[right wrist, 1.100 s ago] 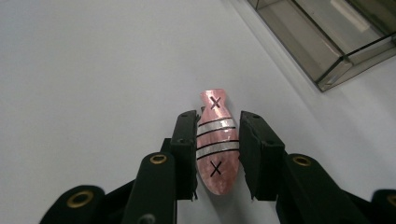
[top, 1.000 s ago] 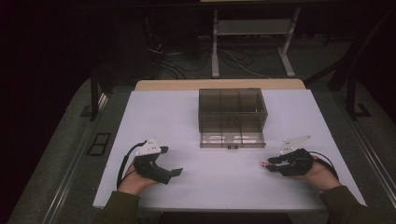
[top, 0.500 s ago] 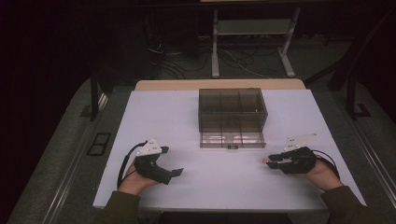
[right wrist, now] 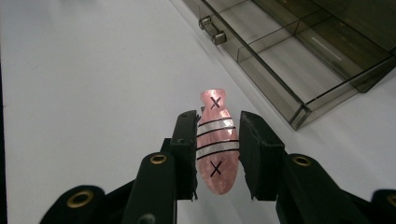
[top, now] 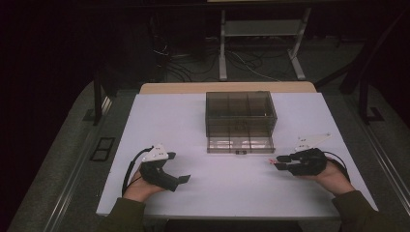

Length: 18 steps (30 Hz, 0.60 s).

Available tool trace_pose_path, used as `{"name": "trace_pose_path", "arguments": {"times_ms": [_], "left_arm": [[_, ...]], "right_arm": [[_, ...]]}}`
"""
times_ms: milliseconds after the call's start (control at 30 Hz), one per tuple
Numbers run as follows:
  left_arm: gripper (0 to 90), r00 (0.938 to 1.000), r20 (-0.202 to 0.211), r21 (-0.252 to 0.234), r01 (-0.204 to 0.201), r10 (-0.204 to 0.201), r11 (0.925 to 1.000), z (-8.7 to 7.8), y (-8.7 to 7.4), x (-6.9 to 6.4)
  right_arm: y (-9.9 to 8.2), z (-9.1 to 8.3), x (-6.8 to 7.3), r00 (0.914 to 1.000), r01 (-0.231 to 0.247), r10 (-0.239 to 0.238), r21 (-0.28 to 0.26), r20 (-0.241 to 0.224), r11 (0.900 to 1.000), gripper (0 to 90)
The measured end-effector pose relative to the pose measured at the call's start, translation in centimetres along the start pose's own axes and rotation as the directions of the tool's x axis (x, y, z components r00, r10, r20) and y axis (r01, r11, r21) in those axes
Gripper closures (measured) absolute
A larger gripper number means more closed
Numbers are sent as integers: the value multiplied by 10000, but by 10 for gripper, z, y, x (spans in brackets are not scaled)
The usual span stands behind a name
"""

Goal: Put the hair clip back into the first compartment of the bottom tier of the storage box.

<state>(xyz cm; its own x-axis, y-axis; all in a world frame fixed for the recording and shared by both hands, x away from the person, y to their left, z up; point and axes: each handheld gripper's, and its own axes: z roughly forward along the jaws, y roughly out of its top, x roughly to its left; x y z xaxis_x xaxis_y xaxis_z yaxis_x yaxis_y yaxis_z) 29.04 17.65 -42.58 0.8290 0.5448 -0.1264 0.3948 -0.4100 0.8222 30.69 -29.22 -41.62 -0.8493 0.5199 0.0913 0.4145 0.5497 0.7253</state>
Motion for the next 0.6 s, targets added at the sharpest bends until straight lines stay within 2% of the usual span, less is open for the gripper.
{"name": "trace_pose_path", "arguments": {"times_ms": [100, 600], "left_arm": [[0, 10000, 8, -43, 58, -58, 10000, 0, 0, 0], [0, 9999, 66, -113, 78, -77, 9999, -1, 1, -1]], "right_arm": [[4, 0, 0, 9999, -148, 147, -172, -46, 9997, 669], [24, 1, -2, 9999, -113, 110, -602, -43, 9981, 670]]}}
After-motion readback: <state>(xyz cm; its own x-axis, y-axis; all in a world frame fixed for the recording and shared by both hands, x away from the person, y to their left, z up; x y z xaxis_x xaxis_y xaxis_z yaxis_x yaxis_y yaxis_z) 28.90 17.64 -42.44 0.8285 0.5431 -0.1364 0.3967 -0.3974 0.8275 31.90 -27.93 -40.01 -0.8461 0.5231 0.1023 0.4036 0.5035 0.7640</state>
